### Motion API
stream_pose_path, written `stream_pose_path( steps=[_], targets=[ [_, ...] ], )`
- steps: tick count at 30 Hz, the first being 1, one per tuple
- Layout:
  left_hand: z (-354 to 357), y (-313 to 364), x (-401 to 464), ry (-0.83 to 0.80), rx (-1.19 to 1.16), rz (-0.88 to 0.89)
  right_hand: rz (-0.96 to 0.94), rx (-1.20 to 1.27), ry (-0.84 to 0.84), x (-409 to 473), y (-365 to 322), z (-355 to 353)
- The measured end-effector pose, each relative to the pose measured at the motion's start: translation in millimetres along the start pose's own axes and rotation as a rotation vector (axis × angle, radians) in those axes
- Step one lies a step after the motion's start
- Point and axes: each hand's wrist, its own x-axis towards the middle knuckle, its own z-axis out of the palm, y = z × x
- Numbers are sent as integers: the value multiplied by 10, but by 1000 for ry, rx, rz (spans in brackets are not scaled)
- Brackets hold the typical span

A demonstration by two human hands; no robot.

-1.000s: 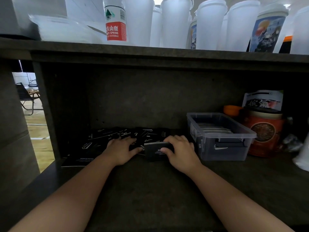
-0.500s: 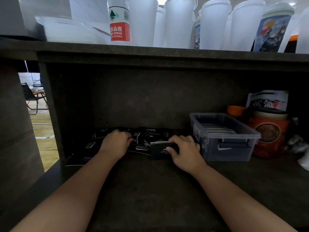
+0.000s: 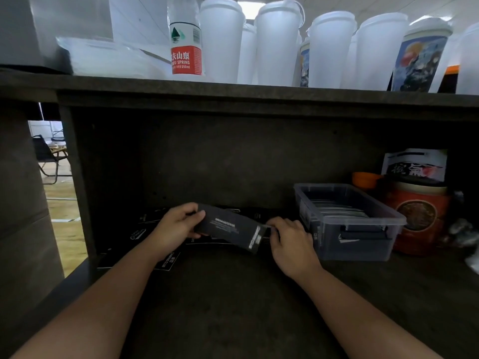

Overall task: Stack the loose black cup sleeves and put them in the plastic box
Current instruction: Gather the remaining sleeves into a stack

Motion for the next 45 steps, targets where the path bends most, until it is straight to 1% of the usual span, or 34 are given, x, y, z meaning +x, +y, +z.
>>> stream_pose_path(
  steps=[3, 4, 8, 10, 11, 14, 16, 17, 20, 21, 22, 25, 27, 30, 33, 35, 37, 40, 43, 45],
  targets=[
    [19, -101, 13, 54, 385, 126, 16, 62, -7, 0, 0, -17],
    [45, -104, 3, 56, 468, 156, 14, 65, -8, -5, -1, -22],
    [229, -31, -44, -99, 728, 231, 4, 7, -47, -14, -9, -25],
    [342, 8, -45, -97, 876, 289, 3, 1, -65, 1, -6, -33],
    [385, 18, -45, -64, 890, 295, 3, 18, -67, 12, -1, -40],
    [430, 16, -29, 62, 750, 208, 15, 67, -58, 37, 38, -63],
    [407, -60, 6, 87, 715, 194, 23, 75, -65, 44, 71, -78],
    [389, -116, 37, 35, 737, 184, 21, 75, -73, 44, 85, -82],
    [357, -224, 77, -212, 905, 88, 0, 70, -76, 28, 86, -79],
    [362, -233, 75, -244, 951, 51, -3, 59, -65, 22, 78, -73],
    [364, -240, 79, -234, 983, 37, -4, 44, -52, 16, 68, -69],
    [369, -188, 87, -105, 1068, 64, 5, 10, -13, 22, 49, -71],
    [368, -140, 73, -48, 1079, 52, -6, 12, 10, 30, 56, -78],
    [331, -132, 59, -25, 1009, 53, -26, 37, 19, 31, 63, -71],
    [269, -190, 63, 13, 793, 86, -21, 36, -36, 23, 58, -55],
    [242, -206, 78, 79, 584, 79, -18, 26, -53, 21, 60, -52],
    [206, -209, 93, 157, 426, 56, -19, 25, -48, 18, 59, -57],
    [143, -217, 108, 285, 273, 11, -25, 1, -52, 19, 56, -48],
    [107, -157, 90, 412, 133, 20, -32, -9, -66, 27, 53, -45],
    [107, -105, 71, 425, -45, 31, -37, -1, -72, 25, 56, -46]
  ],
)
